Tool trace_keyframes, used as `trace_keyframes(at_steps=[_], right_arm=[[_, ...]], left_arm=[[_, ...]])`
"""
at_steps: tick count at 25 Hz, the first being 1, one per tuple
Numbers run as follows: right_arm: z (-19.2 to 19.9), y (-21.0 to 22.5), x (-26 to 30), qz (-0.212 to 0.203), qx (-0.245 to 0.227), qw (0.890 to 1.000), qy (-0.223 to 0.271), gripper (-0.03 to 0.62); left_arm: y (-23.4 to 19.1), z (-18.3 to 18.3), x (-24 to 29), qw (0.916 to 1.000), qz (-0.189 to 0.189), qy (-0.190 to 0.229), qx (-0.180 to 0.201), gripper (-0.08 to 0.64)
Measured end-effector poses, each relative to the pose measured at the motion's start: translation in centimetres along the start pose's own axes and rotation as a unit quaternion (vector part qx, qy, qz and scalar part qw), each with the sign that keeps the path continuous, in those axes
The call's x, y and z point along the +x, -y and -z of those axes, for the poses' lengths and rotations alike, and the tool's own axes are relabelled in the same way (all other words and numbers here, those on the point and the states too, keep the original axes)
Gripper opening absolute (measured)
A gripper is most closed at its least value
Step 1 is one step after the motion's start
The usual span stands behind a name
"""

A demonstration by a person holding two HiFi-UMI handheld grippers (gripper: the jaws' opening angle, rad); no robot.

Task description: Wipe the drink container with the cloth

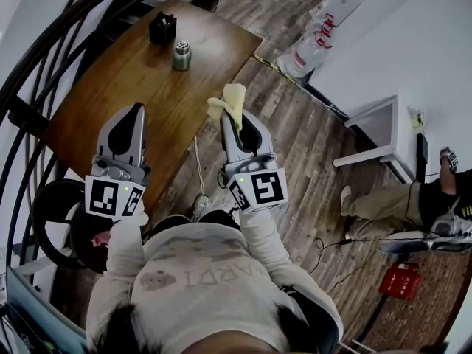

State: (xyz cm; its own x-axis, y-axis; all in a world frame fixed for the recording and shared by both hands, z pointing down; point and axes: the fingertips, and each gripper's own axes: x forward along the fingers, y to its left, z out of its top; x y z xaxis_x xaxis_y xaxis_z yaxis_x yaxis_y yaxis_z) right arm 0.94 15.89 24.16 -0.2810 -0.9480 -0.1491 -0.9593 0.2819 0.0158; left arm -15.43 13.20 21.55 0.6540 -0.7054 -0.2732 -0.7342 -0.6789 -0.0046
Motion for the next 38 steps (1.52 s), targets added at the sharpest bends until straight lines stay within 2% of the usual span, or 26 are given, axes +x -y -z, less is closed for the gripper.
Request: trace_keyframes(at_steps=[13, 21, 28, 38], right_arm=[[0.9, 10.4, 5.4, -0.049, 0.01, 0.999, -0.01, 0.066], [2.9, 12.4, 7.1, -0.062, 0.031, 0.997, -0.019, 0.066], [4.3, 12.7, 10.1, -0.068, 0.037, 0.997, -0.024, 0.066], [6.7, 13.9, 16.3, -0.066, 0.037, 0.996, -0.035, 0.066]], left_arm=[[1.9, 2.2, 11.4, 0.9995, -0.031, -0.005, 0.011, 0.005], [1.6, 4.0, 13.4, 0.9986, -0.042, -0.026, 0.016, 0.005], [-1.0, 5.2, 15.0, 0.9981, -0.051, -0.031, 0.016, 0.005], [-5.5, 7.8, 19.4, 0.9987, -0.032, -0.039, 0.011, 0.005]])
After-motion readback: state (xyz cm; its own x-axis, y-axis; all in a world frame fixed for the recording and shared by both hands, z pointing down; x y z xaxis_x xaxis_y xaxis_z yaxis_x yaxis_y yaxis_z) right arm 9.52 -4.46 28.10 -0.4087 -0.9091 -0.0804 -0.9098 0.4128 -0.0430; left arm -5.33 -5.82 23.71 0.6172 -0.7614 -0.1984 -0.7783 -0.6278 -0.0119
